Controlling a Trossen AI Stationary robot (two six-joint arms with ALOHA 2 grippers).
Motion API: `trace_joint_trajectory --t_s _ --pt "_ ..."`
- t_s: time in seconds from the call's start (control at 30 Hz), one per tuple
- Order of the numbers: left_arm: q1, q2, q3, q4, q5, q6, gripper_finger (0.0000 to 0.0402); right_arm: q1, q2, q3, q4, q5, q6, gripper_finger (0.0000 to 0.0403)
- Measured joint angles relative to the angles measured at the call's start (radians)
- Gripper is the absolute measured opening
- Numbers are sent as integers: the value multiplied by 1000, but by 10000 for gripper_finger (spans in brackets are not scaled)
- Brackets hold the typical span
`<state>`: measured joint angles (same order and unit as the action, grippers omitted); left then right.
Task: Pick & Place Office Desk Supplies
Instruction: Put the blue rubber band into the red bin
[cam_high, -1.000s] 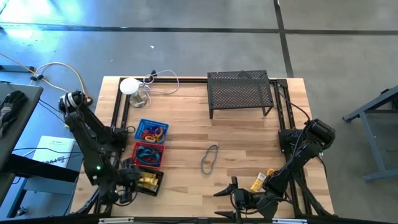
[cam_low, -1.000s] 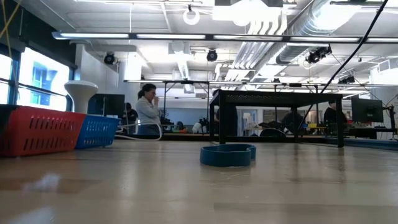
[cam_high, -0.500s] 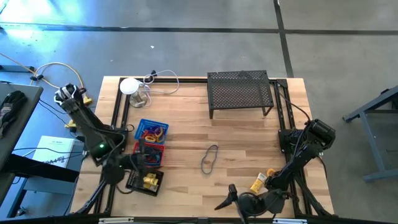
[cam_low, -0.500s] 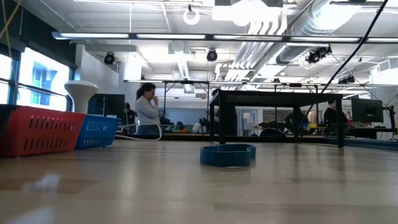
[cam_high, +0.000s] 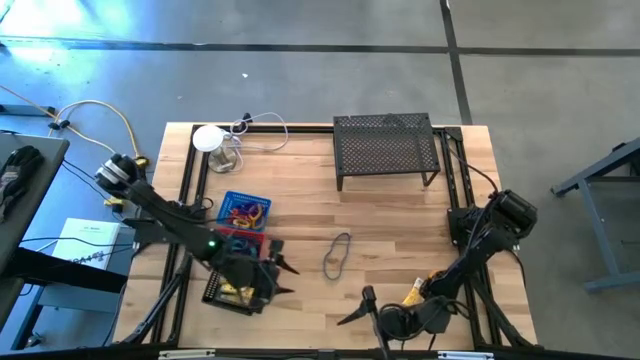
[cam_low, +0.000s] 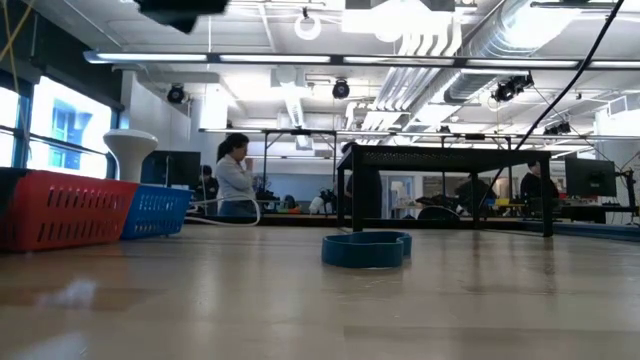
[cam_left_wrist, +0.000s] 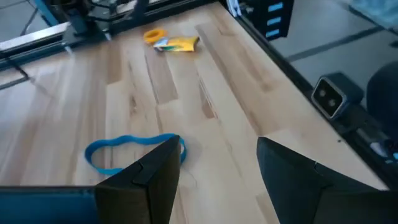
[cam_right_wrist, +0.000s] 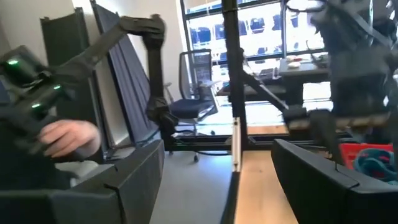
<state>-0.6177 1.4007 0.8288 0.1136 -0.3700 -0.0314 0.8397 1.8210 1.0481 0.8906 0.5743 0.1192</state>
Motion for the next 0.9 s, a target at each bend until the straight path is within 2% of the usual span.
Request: trace_joint_trajectory --t_s 0.3,0.53,0.7,0.9 --pt "53 141 0 35 37 59 203 -50 0 0 -11 0 -46 285" --pt "113 240 0 173 45 156 203 -71 0 0 -18 79 -95 285" --pt "157 328 0 320 164 230 203 -77 0 0 -18 97 -83 285" --pt "230 409 0 447 323 207 203 -75 0 0 -18 101 -118 285"
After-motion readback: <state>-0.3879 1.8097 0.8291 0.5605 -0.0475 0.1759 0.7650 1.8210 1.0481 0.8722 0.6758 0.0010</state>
